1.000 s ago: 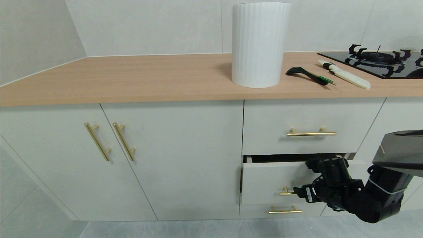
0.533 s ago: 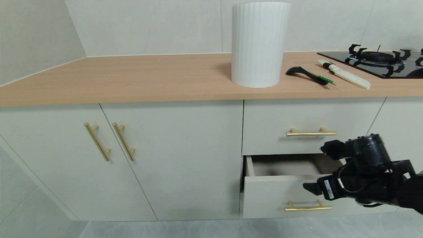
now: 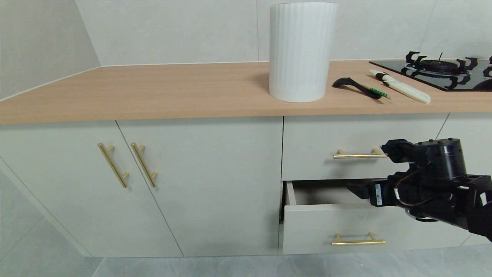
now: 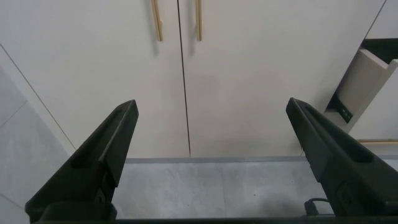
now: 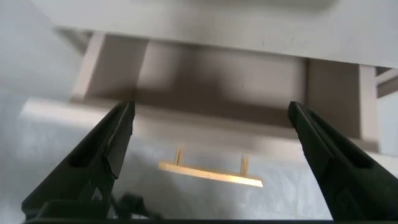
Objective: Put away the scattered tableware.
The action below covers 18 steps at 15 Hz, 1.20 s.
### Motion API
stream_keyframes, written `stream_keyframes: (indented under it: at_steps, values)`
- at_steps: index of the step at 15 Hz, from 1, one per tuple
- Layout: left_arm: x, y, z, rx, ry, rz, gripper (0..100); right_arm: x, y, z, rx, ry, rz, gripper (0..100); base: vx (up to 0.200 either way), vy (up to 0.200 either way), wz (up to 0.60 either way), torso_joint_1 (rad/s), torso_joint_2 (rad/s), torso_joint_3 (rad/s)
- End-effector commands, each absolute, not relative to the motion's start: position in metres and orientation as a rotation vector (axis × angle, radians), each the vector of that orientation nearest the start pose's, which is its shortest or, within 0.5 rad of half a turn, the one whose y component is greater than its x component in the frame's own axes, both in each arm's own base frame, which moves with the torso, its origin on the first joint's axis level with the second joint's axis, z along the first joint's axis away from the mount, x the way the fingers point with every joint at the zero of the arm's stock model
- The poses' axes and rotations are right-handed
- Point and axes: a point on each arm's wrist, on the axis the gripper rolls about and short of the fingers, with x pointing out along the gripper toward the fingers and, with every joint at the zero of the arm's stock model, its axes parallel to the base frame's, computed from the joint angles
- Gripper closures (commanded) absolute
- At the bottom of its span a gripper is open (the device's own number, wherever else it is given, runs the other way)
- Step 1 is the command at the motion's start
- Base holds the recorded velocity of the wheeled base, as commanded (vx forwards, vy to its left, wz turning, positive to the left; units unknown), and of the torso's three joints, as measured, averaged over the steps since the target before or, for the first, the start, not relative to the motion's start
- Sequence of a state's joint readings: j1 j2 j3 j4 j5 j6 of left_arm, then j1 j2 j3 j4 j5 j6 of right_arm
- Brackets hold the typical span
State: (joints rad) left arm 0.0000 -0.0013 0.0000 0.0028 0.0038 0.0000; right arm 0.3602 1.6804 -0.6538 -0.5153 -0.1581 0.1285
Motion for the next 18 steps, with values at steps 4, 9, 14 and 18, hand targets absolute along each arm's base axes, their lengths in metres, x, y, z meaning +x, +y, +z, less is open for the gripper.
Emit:
stream_keyframes:
  at_steps: [4,9,14,18]
  values:
    - [-0.023,0.0,0.075,0.0,0.003,0.005,0,0.289,0.104,0.081,-0.035,0.627,0.096,0,0.0,0.0,0.0,0.0,0.0,0.0]
    - [-0.023,0.0,0.075,0.0,0.003,0.005,0,0.288,0.104,0.078,-0.04,0.64,0.098,0,0.0,0.0,0.0,0.0,0.0,0.0]
    - [-0.023,0.0,0.075,0.0,0.003,0.005,0,0.283,0.102,0.084,-0.045,0.661,0.103,0,0.0,0.0,0.0,0.0,0.0,0.0]
    - [-0.023,0.0,0.075,0.0,0.003,0.005,0,0.273,0.1,0.093,-0.061,0.699,0.108,0,0.0,0.0,0.0,0.0,0.0,0.0]
